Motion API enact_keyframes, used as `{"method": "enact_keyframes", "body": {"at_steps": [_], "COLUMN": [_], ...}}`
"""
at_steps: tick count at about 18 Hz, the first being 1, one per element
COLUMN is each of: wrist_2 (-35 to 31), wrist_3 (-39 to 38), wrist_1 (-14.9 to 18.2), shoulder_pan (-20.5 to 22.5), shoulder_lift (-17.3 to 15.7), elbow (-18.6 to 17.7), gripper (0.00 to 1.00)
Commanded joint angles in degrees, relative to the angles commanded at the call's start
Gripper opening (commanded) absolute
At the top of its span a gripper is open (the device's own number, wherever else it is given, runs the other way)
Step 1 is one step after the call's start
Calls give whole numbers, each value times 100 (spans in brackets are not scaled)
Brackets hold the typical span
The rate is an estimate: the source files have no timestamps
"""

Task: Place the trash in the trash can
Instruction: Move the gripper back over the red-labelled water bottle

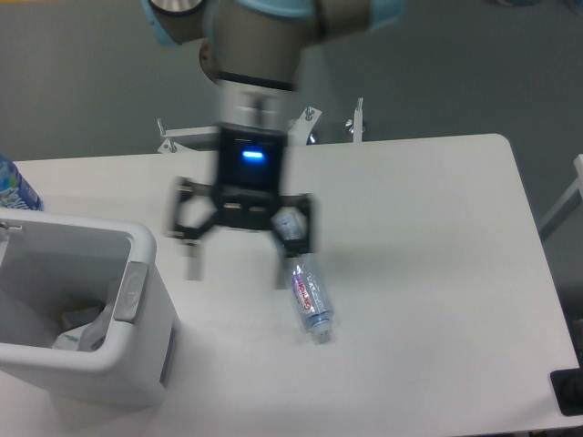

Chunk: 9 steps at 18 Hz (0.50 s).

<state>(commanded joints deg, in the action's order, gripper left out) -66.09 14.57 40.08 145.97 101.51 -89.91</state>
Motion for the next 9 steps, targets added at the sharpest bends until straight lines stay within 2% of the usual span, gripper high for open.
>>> {"method": "enact_keyframes", "body": {"at_steps": [3, 5, 9], "wrist_2": [-17, -148, -991], "wrist_3": [369, 624, 995], "wrist_1": [17, 18, 79], "shoulder_pan": [282, 327, 292], "shoulder_lift": [219, 307, 439], "elbow": [-149, -360, -677], "gripper": [100, 100, 100]}}
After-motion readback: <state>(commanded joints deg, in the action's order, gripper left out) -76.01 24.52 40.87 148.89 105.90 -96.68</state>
